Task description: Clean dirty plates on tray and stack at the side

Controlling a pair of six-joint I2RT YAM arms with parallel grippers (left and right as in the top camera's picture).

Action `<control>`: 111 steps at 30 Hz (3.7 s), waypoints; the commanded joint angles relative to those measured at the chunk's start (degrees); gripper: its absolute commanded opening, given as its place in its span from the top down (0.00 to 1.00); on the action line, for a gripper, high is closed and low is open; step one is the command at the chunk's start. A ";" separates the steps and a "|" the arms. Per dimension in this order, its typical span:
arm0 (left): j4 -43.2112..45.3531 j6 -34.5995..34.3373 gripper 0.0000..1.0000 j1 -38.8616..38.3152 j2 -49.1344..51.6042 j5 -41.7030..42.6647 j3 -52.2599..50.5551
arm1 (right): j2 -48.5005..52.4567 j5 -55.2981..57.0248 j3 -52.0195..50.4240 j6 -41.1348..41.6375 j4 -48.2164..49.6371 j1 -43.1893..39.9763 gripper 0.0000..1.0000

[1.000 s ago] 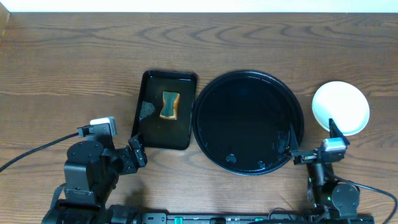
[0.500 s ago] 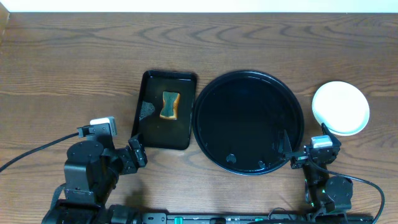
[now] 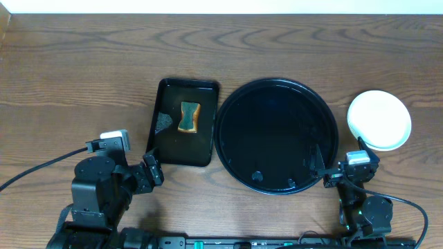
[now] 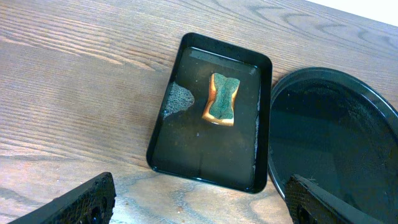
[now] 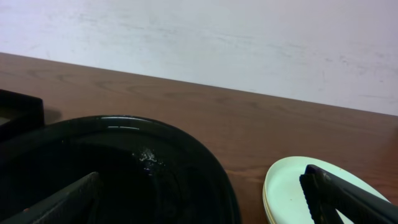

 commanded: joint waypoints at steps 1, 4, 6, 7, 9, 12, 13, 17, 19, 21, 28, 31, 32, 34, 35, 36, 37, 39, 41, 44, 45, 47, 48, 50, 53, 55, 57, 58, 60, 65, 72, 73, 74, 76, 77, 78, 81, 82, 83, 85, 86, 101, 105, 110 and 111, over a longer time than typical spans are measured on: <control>-0.02 0.52 0.12 -0.11 -0.11 -0.04 -0.28 | -0.15 -0.07 -0.11 -0.61 -0.17 0.46 0.01; -0.02 0.52 0.12 -0.11 -0.11 -0.04 -0.28 | -0.15 -0.04 -0.11 -0.61 -0.17 0.46 0.01; 0.00 0.52 0.12 -0.11 -0.11 -0.04 -0.28 | -0.15 -0.04 -0.11 -0.61 -0.17 0.46 0.01; -0.57 0.92 0.12 -0.11 -0.20 -0.09 -0.31 | -0.15 -0.04 -0.11 -0.61 -0.17 0.46 0.01; -1.03 2.86 0.12 -0.11 -0.52 -0.37 -0.48 | -0.15 -0.04 -0.11 -0.63 -0.17 0.46 0.01; 0.57 5.25 0.12 -0.11 -2.08 -0.26 -2.73 | -0.15 -0.04 -0.11 -0.63 -0.17 0.46 0.01; 2.78 6.36 0.12 -0.11 -3.17 -0.22 -4.72 | -0.15 -0.04 -0.11 -0.63 -0.17 0.46 0.01; 13.57 7.72 0.12 0.02 -8.92 0.59 -15.04 | -0.15 -0.07 -0.11 -0.61 -0.17 0.46 0.01; 20.57 7.69 0.12 0.07 -12.74 1.07 -21.53 | -0.15 -0.04 -0.11 -0.61 -0.17 0.46 0.01; 27.12 7.69 0.12 0.15 -16.39 1.49 -27.34 | -0.15 -0.04 -0.11 -0.63 -0.17 0.46 0.01; 49.24 7.69 0.12 4.11 -26.36 4.87 -43.63 | -0.15 -0.04 -0.11 -0.63 -0.17 0.46 0.01; 54.97 8.63 0.12 5.22 -29.33 4.61 -47.54 | -0.15 -0.04 -0.11 -0.63 -0.17 0.46 0.01; 56.89 8.76 0.12 5.57 -30.25 3.56 -48.78 | -0.15 -0.04 -0.11 -0.61 -0.17 0.46 0.01; 58.97 8.79 0.12 6.03 -31.61 1.57 -50.34 | -0.15 -0.07 -0.11 -0.61 -0.17 0.46 0.01; 58.34 8.81 0.12 6.16 -32.04 0.13 -50.27 | -0.15 -0.07 -0.11 -0.61 -0.17 0.46 0.01; 57.96 8.83 0.12 6.19 -32.20 -0.94 -50.27 | -0.15 -0.04 -0.11 -0.61 -0.17 0.46 0.01; 57.22 9.44 0.12 6.34 -32.17 -1.44 -50.27 | -0.15 -0.07 -0.11 -0.63 -0.17 0.46 0.01; 54.77 10.32 0.12 6.43 -32.17 -1.42 -50.27 | -0.15 -0.07 -0.11 -0.61 -0.17 0.46 0.01; 51.45 10.23 0.12 6.43 -32.17 -1.33 -50.27 | -0.15 -0.04 -0.11 -0.63 -0.17 0.46 0.01; 48.78 10.25 0.12 6.43 -32.02 -1.14 -50.23 | -0.15 -0.07 -0.11 -0.61 -0.17 0.46 0.01; 48.65 10.25 0.12 6.43 -32.02 -1.16 -50.23 | -0.15 -0.04 -0.11 -0.61 -0.17 0.46 0.01; 48.70 10.25 0.12 6.43 -31.89 -1.16 -50.23 | -0.15 -0.04 -0.11 -0.61 -0.17 0.46 0.01; 48.70 10.25 0.12 6.43 -31.87 -1.16 -50.23 | -0.15 -0.04 -0.11 -0.61 -0.17 0.46 0.01; 48.70 10.25 0.12 6.43 -31.82 -1.16 -50.23 | -0.15 -0.07 -0.11 -0.63 -0.17 0.46 0.01; 48.70 10.25 0.12 6.43 -31.61 -1.16 -50.23 | -0.15 -0.04 -0.11 -0.63 -0.17 0.46 0.01; 48.70 10.25 0.12 6.43 -31.61 -1.16 -50.23 | -0.15 -0.07 -0.11 -0.63 -0.17 0.46 0.01; 48.70 10.25 0.12 6.43 -31.61 -1.16 -50.23 | -0.15 -0.07 -0.11 -0.61 -0.17 0.46 0.01; 48.70 10.25 0.12 6.43 -31.61 -1.16 -50.23 | -0.15 -0.04 -0.11 -0.63 -0.17 0.46 0.01; 48.70 10.25 0.12 6.43 -31.61 -1.16 -50.23 | -0.15 -0.07 -0.11 -0.61 -0.17 0.46 0.01; 48.70 10.25 0.12 6.43 -31.61 -1.14 -50.23 | -0.15 -0.04 -0.11 -0.63 -0.17 0.46 0.01; 48.70 10.25 0.12 6.43 -31.61 -1.16 -50.23 | -0.15 -0.04 -0.11 -0.61 -0.17 0.46 0.01; 48.70 10.25 0.12 6.43 -31.61 -1.16 -50.23 | -0.15 -0.07 -0.11 -0.63 -0.17 0.46 0.01; 48.70 10.25 0.12 6.43 -31.61 -1.16 -50.25 | -0.15 -0.04 -0.11 -0.63 -0.17 0.46 0.01; 48.70 10.25 0.12 6.43 -31.61 -1.16 -50.23 | -0.15 -0.04 -0.11 -0.63 -0.17 0.46 0.01; 48.70 10.25 0.12 6.43 -31.61 -1.16 -50.23 | -0.15 -0.04 -0.11 -0.63 -0.17 0.46 0.01; 48.70 10.25 0.12 6.43 -31.61 -1.16 -50.23 | -0.15 -0.07 -0.11 -0.61 -0.17 0.46 0.01; 48.70 10.25 0.12 6.43 -31.61 -1.16 -50.25 | -0.15 -0.04 -0.11 -0.61 -0.17 0.46 0.01; 48.70 10.25 0.12 6.43 -31.61 -1.16 -50.25 | -0.15 -0.04 -0.11 -0.63 -0.17 0.46 0.01; 48.70 10.25 0.12 6.43 -31.61 -1.16 -50.23 | -0.15 -0.04 -0.11 -0.61 -0.17 0.46 0.01; 48.70 10.25 0.12 6.43 -31.61 -1.16 -50.23 | -0.15 -0.04 -0.11 -0.63 -0.17 0.46 0.01; 48.70 10.25 0.12 6.43 -31.61 -1.16 -50.25 | -0.15 -0.04 -0.11 -0.63 -0.17 0.46 0.01; 48.70 10.25 0.12 6.43 -31.61 -1.16 -50.23 | -0.15 -0.04 -0.11 -0.61 -0.17 0.46 0.01; 48.70 10.25 0.12 6.43 -31.61 -1.16 -50.23 | -0.15 -0.04 -0.11 -0.61 -0.17 0.46 0.01; 48.70 10.25 0.12 6.43 -31.61 -1.16 -50.23 | -0.15 -0.04 -0.11 -0.61 -0.17 0.46 0.01; 48.70 10.25 0.12 6.43 -31.61 -1.16 -50.23 | -0.15 -0.04 -0.11 -0.63 -0.17 0.46 0.01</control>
